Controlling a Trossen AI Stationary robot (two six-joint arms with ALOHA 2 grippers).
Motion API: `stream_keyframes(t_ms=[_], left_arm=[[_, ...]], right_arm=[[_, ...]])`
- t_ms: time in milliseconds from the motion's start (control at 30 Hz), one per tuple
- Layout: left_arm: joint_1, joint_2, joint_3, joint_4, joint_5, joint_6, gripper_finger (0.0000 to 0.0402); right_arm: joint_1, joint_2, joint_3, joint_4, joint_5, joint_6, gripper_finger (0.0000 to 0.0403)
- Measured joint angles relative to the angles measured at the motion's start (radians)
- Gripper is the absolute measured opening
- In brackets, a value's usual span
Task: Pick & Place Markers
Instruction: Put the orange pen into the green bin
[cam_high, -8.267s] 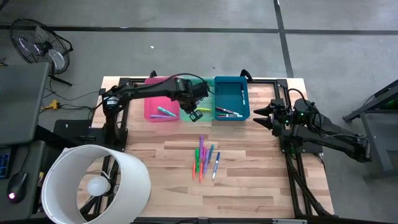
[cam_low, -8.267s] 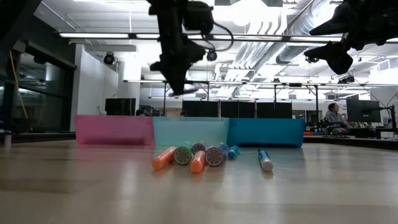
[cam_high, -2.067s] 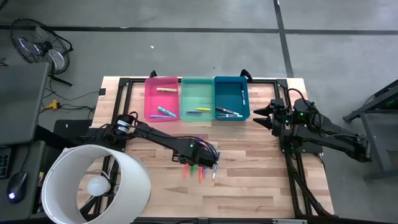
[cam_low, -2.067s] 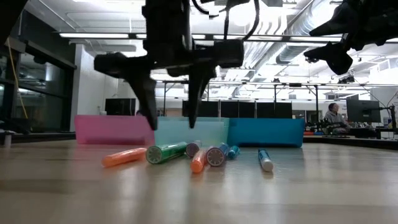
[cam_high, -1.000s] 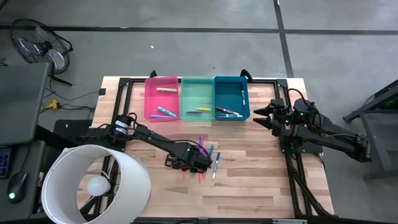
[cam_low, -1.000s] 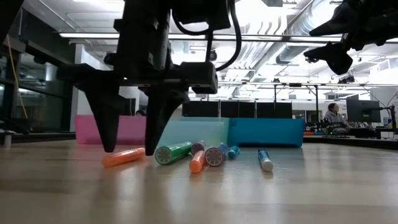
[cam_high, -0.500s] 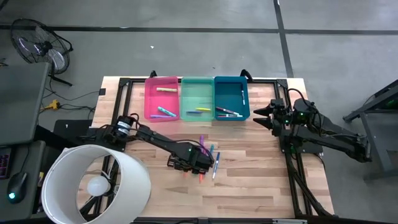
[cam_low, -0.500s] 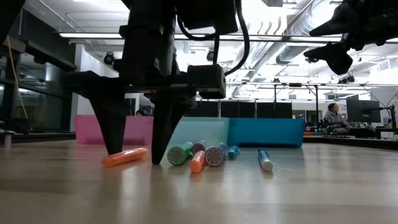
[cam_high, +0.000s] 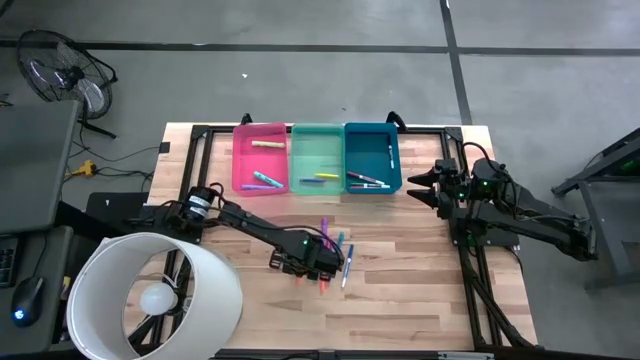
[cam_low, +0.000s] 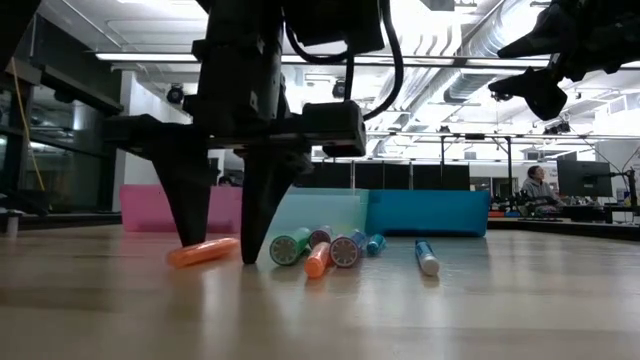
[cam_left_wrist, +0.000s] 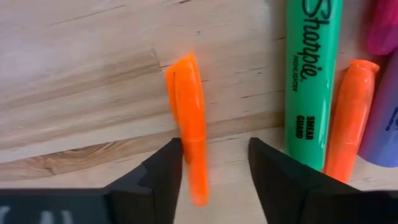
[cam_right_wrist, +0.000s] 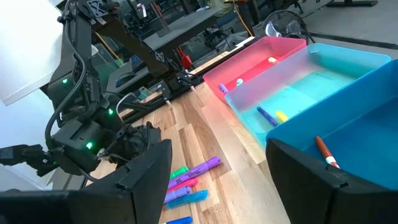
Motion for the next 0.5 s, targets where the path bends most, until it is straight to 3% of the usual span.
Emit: stream_keyframes(t_ms=[500], left_arm=[[-0.025, 0.021, -0.001, 0.005, -0.030, 0.009, 0.0053]], right_arm=[[0.000, 0.000, 0.000, 0.000, 0.000, 0.000, 0.0250]])
